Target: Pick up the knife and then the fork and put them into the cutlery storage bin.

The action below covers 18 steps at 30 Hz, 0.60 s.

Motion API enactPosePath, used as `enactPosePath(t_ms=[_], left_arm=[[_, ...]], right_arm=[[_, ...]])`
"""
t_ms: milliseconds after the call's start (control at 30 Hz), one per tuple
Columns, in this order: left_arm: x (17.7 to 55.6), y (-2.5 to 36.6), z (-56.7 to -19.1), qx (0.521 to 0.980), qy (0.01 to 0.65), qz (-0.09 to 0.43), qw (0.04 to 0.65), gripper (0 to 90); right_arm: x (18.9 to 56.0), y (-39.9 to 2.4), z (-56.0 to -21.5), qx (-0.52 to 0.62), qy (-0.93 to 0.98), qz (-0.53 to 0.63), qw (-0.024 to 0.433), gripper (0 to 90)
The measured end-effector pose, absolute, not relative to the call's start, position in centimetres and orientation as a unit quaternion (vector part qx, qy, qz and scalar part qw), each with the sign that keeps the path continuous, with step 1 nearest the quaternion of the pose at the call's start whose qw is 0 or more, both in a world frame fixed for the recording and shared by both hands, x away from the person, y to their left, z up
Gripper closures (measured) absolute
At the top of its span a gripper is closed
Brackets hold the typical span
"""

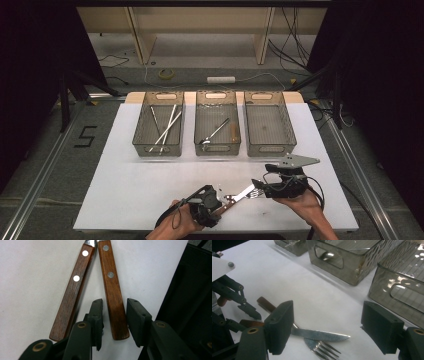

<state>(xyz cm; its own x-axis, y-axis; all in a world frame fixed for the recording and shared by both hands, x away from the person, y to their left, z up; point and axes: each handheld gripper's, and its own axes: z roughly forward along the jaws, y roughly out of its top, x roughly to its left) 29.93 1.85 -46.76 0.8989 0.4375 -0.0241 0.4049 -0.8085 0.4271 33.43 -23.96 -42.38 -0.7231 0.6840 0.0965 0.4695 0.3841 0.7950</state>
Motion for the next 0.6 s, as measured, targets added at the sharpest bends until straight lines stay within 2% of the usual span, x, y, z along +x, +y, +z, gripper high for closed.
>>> enactPosePath(t_ms=[167,600], left_arm=[[29.67,1.64,-46.75,0.951,0.214,0.044,0.217,71.0],[29.68,1.74,-46.71,0.949,0.221,0.043,0.220,74.2]], right_arm=[[33.44,-23.94,-42.41,0.351,0.823,0.429,0.124,27.5],[33.40,-23.95,-42.36,0.349,0.823,0.430,0.125,28.2]])
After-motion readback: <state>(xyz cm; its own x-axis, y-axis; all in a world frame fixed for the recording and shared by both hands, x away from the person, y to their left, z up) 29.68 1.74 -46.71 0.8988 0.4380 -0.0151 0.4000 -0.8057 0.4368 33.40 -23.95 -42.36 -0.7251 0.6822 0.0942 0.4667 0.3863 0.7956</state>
